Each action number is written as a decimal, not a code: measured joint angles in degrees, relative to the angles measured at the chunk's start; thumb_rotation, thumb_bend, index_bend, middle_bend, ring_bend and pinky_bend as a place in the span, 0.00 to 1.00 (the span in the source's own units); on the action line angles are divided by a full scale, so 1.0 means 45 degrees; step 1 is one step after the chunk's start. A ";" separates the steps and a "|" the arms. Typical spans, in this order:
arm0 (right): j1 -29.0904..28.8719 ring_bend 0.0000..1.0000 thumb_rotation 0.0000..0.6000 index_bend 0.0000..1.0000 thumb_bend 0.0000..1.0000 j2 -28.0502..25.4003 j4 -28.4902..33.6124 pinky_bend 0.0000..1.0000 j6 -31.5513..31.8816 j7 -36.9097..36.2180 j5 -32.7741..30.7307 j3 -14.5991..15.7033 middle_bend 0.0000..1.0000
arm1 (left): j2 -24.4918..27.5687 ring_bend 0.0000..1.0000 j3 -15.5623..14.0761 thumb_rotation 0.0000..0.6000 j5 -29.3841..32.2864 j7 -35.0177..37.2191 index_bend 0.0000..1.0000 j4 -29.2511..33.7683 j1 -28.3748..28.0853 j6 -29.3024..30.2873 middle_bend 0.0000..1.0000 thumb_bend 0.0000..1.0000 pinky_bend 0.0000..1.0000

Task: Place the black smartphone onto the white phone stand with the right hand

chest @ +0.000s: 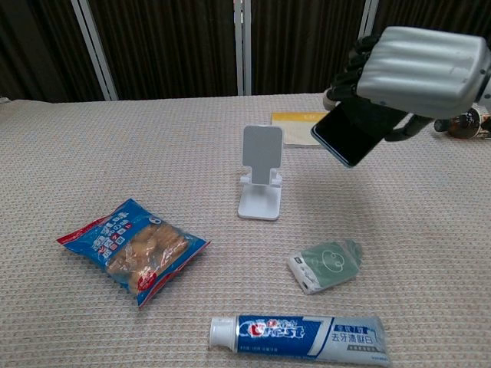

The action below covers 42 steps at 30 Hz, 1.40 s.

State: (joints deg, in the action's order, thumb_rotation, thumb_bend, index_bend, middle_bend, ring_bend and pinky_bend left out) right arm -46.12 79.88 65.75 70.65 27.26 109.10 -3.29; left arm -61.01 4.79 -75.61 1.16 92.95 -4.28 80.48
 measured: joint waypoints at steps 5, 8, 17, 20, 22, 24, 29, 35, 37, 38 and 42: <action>-0.1126 0.41 1.00 0.43 0.13 0.0123 0.0034 0.21 -0.0148 0.2642 0.1064 -0.0520 0.48 | 0.0010 0.00 0.0038 1.00 0.0154 0.0085 0.00 -0.0118 -0.0010 -0.0111 0.00 0.00 0.00; -0.1772 0.41 1.00 0.43 0.13 0.0433 -0.0193 0.15 -0.0529 0.4032 0.1549 -0.0760 0.48 | 0.0005 0.00 0.0071 1.00 0.0298 0.0124 0.00 -0.0215 -0.0019 -0.0198 0.00 0.00 0.00; -0.3016 0.41 1.00 0.43 0.14 0.2218 -0.1922 0.15 -0.2331 0.6579 0.2099 -0.0816 0.48 | -0.0053 0.00 0.0156 1.00 0.0749 0.0262 0.00 -0.0559 -0.0084 -0.0616 0.00 0.00 0.00; -0.3121 0.41 1.00 0.43 0.14 0.2576 -0.2283 0.14 -0.2553 0.6784 0.2103 -0.0589 0.48 | -0.0085 0.00 0.0168 1.00 0.0861 0.0252 0.00 -0.0636 -0.0112 -0.0736 0.00 0.00 0.00; -0.3163 0.41 1.00 0.43 0.14 0.2759 -0.2389 0.14 -0.2695 0.6891 0.2070 -0.0424 0.48 | -0.0108 0.00 0.0179 1.00 0.0905 0.0210 0.00 -0.0668 -0.0127 -0.0768 0.00 0.00 0.00; -0.3188 0.41 1.00 0.43 0.14 0.2894 -0.2460 0.14 -0.2757 0.6967 0.2027 -0.0309 0.49 | -0.0131 0.00 0.0186 1.00 0.0939 0.0170 0.00 -0.0683 -0.0136 -0.0790 0.00 0.00 0.00; -0.3243 0.41 1.00 0.43 0.14 0.3168 -0.2679 0.14 -0.2883 0.7044 0.1911 -0.0138 0.49 | -0.0173 0.00 0.0193 1.00 0.1002 0.0067 0.00 -0.0691 -0.0160 -0.0847 0.00 0.00 0.00; -0.3343 0.41 1.00 0.43 0.15 0.3412 -0.3166 0.14 -0.2883 0.7048 0.1791 0.0003 0.49 | -0.0185 0.00 0.0208 1.00 0.1058 0.0019 0.00 -0.0709 -0.0168 -0.0877 0.00 0.00 0.00; -0.3389 0.41 1.00 0.43 0.15 0.3441 -0.3298 0.14 -0.2866 0.7025 0.1743 0.0041 0.49 | -0.0193 0.00 0.0216 1.00 0.1084 0.0006 0.00 -0.0721 -0.0178 -0.0904 0.00 0.00 0.00; -0.3408 0.41 1.00 0.43 0.15 0.3449 -0.3349 0.14 -0.2866 0.7014 0.1714 0.0054 0.49 | -0.0194 0.00 0.0216 1.00 0.1089 -0.0002 0.00 -0.0721 -0.0181 -0.0914 0.00 0.00 0.00; -0.3471 0.41 1.00 0.43 0.15 0.3499 -0.3499 0.14 -0.2894 0.6979 0.1620 0.0165 0.49 | -0.0203 0.00 0.0213 1.00 0.1090 -0.0038 0.00 -0.0714 -0.0182 -0.0910 0.00 0.00 0.00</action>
State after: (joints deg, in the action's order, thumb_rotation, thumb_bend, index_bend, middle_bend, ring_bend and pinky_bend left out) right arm -61.73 95.62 50.01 57.63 58.66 116.39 -2.55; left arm -61.93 5.75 -70.70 0.99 89.74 -5.10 76.39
